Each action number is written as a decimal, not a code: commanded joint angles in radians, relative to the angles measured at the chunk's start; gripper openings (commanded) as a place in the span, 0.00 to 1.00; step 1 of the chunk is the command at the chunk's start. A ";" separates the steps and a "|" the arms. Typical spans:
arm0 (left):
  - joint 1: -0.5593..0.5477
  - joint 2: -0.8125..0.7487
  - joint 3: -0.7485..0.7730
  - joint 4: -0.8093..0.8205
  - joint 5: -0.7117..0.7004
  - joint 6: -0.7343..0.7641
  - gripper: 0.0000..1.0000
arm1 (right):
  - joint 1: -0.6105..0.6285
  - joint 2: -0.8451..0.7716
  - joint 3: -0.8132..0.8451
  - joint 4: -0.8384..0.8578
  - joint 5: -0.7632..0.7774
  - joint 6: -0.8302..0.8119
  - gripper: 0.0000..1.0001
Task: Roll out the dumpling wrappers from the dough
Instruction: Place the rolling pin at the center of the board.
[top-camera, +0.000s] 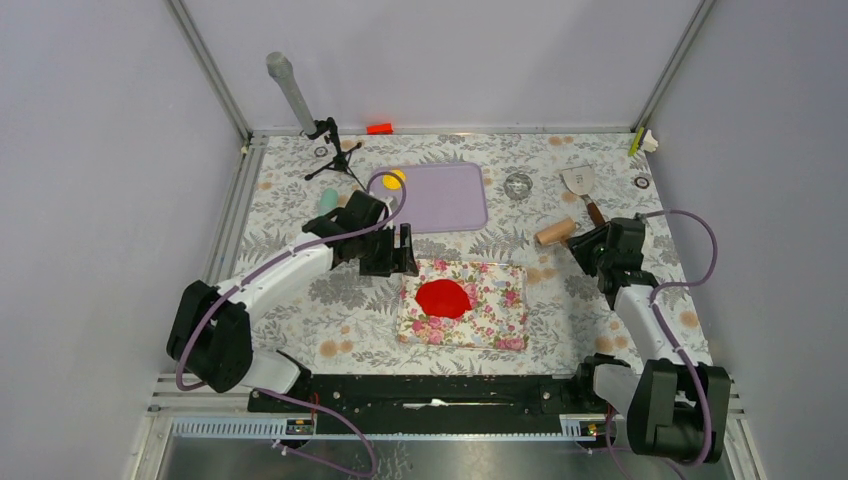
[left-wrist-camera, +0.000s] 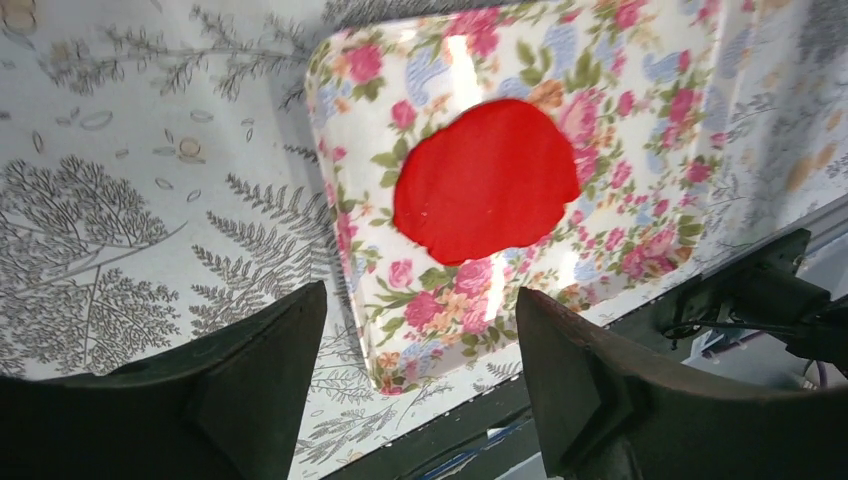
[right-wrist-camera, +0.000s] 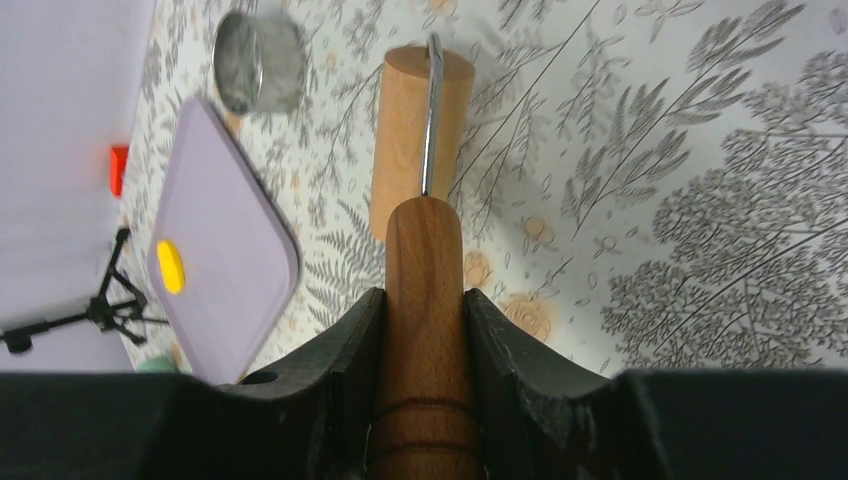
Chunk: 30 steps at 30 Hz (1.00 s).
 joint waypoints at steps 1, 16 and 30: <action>0.001 -0.030 0.104 -0.088 0.007 0.061 0.75 | -0.049 0.061 -0.025 0.004 0.072 0.035 0.00; -0.015 0.007 0.572 -0.442 -0.083 0.130 0.94 | -0.025 0.116 0.219 -0.298 0.250 0.018 0.90; -0.011 -0.091 0.552 -0.434 -0.164 0.121 0.99 | 0.217 0.378 0.469 -0.341 0.481 -0.003 0.97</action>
